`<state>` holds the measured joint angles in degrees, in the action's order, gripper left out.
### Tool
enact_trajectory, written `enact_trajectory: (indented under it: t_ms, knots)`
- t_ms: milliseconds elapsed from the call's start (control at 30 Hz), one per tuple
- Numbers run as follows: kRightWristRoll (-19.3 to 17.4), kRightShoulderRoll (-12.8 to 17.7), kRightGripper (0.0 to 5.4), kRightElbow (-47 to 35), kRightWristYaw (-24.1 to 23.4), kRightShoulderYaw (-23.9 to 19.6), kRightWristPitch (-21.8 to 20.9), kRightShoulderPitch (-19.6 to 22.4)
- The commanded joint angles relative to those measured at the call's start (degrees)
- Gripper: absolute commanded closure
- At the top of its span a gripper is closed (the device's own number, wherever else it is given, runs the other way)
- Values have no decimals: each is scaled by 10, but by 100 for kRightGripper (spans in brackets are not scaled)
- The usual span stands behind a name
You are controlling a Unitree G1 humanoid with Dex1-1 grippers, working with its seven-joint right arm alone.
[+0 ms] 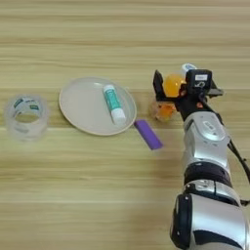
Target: Move the objects on the table
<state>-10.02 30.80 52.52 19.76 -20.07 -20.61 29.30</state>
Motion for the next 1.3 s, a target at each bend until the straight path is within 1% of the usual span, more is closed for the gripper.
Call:
enact_trajectory:
  t_ms: [33,133,333,500,600,667,733,833,967,1067,1167,1300]
  knots:
    - [-10,25,3,-72,-7,-8,5,19]
    - [-15,25,3,-118,-8,-11,14,6]
    - [-30,13,3,-244,-4,-9,57,-33]
    - [-33,10,3,-293,-7,-12,84,-50]
    - [-39,7,3,-367,-8,-17,102,-73]
    - [-48,3,3,-427,-5,-15,120,-90]
    - [-55,0,3,-470,-1,-13,138,-101]
    - [-55,-2,3,-509,3,-3,158,-107]
    - [-53,-13,3,-551,6,10,182,-114]
    - [-51,-20,3,-562,8,19,191,-117]
    - [-45,-31,3,-579,12,39,203,-124]
    - [-37,-44,3,-575,26,64,204,-130]
